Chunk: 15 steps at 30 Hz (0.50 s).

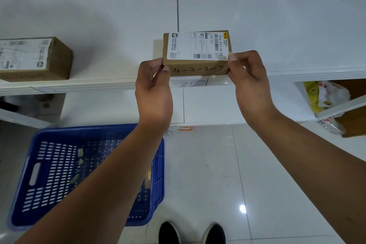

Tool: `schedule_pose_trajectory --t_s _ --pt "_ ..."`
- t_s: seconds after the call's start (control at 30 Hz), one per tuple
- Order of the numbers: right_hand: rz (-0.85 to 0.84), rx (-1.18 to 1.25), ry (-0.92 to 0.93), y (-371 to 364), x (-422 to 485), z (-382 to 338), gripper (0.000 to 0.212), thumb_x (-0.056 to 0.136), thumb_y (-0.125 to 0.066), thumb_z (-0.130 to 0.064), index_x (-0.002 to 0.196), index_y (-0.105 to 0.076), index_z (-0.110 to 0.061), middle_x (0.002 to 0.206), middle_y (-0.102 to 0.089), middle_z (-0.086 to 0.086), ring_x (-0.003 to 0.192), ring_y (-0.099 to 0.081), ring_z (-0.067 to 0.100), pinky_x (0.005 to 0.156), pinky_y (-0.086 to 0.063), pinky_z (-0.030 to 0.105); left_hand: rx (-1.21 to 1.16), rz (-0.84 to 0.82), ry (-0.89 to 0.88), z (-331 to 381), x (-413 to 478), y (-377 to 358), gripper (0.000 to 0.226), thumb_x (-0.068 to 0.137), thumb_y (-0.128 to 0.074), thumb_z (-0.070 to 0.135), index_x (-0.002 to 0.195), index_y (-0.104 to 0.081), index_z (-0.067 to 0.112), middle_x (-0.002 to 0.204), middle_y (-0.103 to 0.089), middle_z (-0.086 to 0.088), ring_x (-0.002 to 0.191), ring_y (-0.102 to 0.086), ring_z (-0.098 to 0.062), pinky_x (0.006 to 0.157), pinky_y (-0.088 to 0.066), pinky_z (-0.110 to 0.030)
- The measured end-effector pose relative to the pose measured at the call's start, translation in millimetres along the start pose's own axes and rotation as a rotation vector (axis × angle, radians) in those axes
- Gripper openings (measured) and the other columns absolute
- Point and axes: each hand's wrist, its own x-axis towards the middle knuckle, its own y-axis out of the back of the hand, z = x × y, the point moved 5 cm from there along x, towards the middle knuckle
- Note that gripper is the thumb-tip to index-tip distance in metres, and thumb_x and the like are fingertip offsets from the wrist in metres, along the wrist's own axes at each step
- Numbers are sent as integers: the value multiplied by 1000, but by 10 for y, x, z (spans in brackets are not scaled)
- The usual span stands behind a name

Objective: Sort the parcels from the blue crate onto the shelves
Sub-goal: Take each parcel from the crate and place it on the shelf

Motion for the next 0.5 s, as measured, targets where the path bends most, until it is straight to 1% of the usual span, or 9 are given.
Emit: schedule_pose_trajectory --t_s 0.07,0.17,0.2,0.27,0.37,0.43,0.5 --pt "0 4 -8 0 7 -11 34 87 -61 -61 98 -60 -29 118 -75 -4 120 -72 17 114 -52 52 10 -13 6 5 3 -5 19 104 -54 5 117 -66 12 122 -76 2 116 -71 -9 107 -54 -28" --pt "-17 9 -14 6 35 -28 34 85 -61 -64 97 -60 -31 121 -75 -1 122 -71 19 115 -51 53 18 -38 28 21 1 -13 16 104 -56 8 117 -64 14 122 -75 5 114 -70 -4 100 -52 -16" --pt "-24 12 -17 8 45 -26 34 85 -61 -64 96 -60 -32 122 -75 0 123 -71 19 115 -50 53 15 -45 39 29 4 -13 16 104 -56 8 117 -64 14 123 -75 5 115 -69 -4 100 -52 -16" --pt "-30 15 -19 12 67 -23 33 85 -61 -64 95 -60 -32 123 -76 1 124 -70 18 117 -50 51 -2 -57 64 26 19 -12 15 104 -58 10 117 -64 14 126 -74 3 119 -68 -8 106 -52 -23" --pt "-24 19 -14 16 87 8 31 87 -62 -61 96 -61 -31 121 -76 2 123 -71 17 117 -50 50 -35 -75 107 13 46 -9 11 101 -61 16 110 -66 21 128 -74 2 124 -67 -12 114 -49 -33" --pt "-20 19 -10 16 95 36 33 86 -62 -62 98 -62 -31 122 -76 2 123 -71 18 116 -50 50 -54 -81 118 12 50 -3 13 96 -63 21 107 -67 25 129 -73 2 126 -66 -13 115 -48 -37" --pt "-13 17 -6 24 100 48 36 87 -61 -62 101 -64 -30 123 -76 1 123 -71 18 116 -50 50 -47 -85 116 22 47 0 14 99 -62 18 109 -67 27 131 -72 1 127 -65 -12 116 -48 -37"
